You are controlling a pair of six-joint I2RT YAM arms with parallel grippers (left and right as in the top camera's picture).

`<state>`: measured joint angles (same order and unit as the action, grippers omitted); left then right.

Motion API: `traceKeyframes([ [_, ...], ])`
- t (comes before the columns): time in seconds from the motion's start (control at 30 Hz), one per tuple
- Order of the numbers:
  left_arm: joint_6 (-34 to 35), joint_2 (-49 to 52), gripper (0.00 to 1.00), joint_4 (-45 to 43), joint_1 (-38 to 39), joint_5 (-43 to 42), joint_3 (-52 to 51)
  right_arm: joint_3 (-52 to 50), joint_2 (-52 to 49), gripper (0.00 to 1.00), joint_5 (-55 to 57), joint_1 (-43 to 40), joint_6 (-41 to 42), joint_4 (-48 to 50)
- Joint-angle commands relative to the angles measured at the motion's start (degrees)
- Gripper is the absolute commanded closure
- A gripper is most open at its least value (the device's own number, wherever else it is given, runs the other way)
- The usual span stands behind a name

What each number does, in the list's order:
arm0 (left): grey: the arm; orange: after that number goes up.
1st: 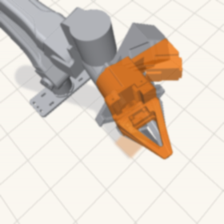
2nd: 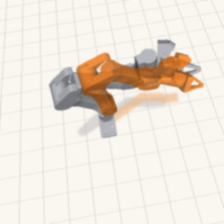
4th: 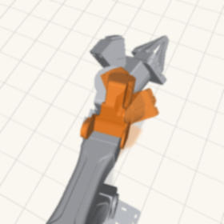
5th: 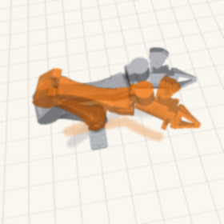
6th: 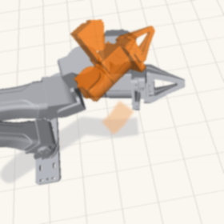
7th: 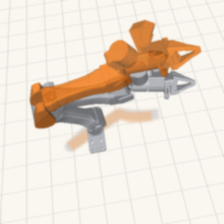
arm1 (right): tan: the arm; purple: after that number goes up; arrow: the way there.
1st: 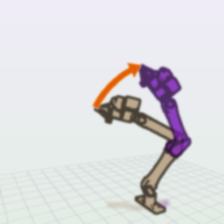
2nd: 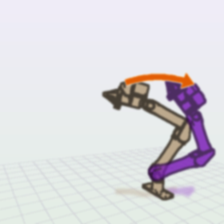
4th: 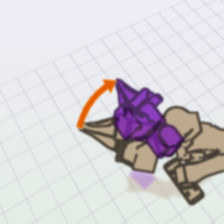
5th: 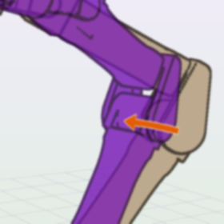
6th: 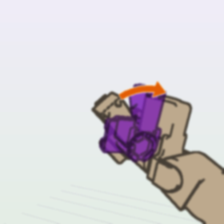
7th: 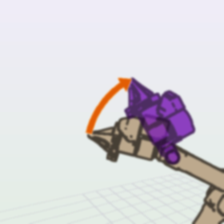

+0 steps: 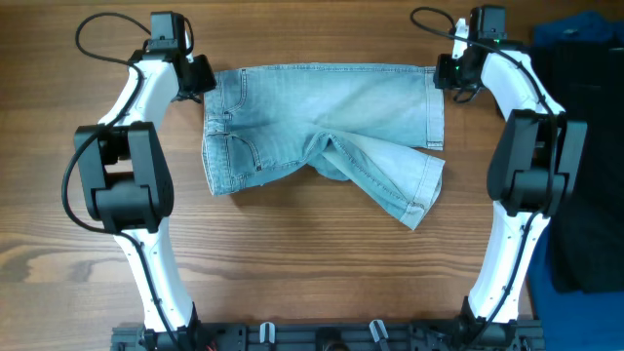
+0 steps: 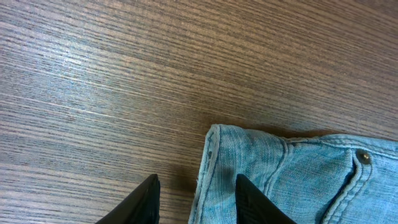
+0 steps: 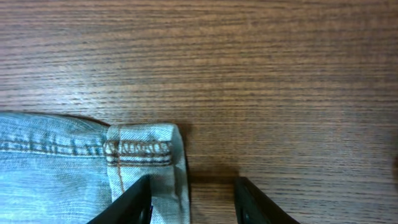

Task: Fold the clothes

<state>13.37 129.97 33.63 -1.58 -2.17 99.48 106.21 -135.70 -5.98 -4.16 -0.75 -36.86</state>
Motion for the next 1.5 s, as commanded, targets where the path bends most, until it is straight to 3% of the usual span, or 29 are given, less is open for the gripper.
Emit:
traceKeyframes([
  [0.0,-0.55,1.81,0.61,-0.17,-0.13,0.09,-0.22,-0.59,-1.73,0.57,-5.95,0.46,-0.7,-0.04],
  [0.17,-0.55,3.34,0.62,-0.2,-0.13,-1.44,-0.22,-0.59,-1.73,0.52,-7.41,0.46,-0.15,-0.11],
  [0.2,-0.55,3.5,0.66,-0.44,-0.13,-1.68,-0.22,-0.59,-1.73,0.56,-7.41,0.46,-0.13,-0.02],
  [0.3,-0.55,3.67,0.82,-0.92,-0.13,-1.86,-0.2,-0.59,-1.73,0.93,-7.39,0.46,-0.13,0.15],
  [0.33,-0.55,3.8,0.91,-1.18,-0.13,-1.88,-0.22,-0.59,-1.73,0.96,-7.37,0.46,-0.13,0.2],
  [0.4,-0.55,4.0,0.96,-2.08,-0.13,-1.88,-0.2,-0.59,-1.79,0.96,-7.37,0.46,-0.11,1.2],
  [0.73,-0.48,4.31,0.96,-16.13,-0.02,-1.84,-0.2,-0.59,-2.12,0.96,-7.39,0.46,4.0,14.62],
  [0.8,-0.48,4.31,0.96,-17.11,-0.02,-1.84,-0.2,-0.57,-2.12,0.94,-7.37,0.44,4.94,14.95],
  [0.87,-0.5,4.31,0.96,-17.0,-0.02,-1.84,-0.22,-0.42,-1.66,0.66,-7.41,0.28,8.74,13.27],
  [0.9,-0.52,4.31,0.95,-16.7,-0.04,-1.84,-0.2,-0.42,-1.66,0.61,-7.41,0.28,9.79,12.15],
  [1.03,-0.52,4.31,0.94,-16.26,-0.02,-1.84,-0.2,-0.44,-1.68,0.51,-7.37,0.59,11.45,6.23],
  [1.2,-0.52,4.31,0.94,-15.61,-0.02,-1.84,-0.2,-2.01,-1.73,0.51,-6.82,1.05,11.23,3.5],
  [1.27,-0.52,4.31,0.92,-15.56,-0.02,-1.84,-0.2,-5.07,-1.73,0.72,-5.35,2.36,11.26,6.21],
  [1.37,-0.52,4.31,0.91,-14.73,-0.02,-1.84,-0.2,-9.25,-1.73,0.91,-1.6,3.89,11.23,11.96],
  [1.4,-0.52,4.31,0.91,-14.58,-0.02,-1.84,-0.2,-10.01,-1.77,0.96,0.83,4.33,11.28,13.6],
  [1.47,-0.52,4.31,0.91,-14.56,-0.02,-1.84,-0.2,-10.23,-1.79,0.96,4.98,4.74,11.39,16.41],
])
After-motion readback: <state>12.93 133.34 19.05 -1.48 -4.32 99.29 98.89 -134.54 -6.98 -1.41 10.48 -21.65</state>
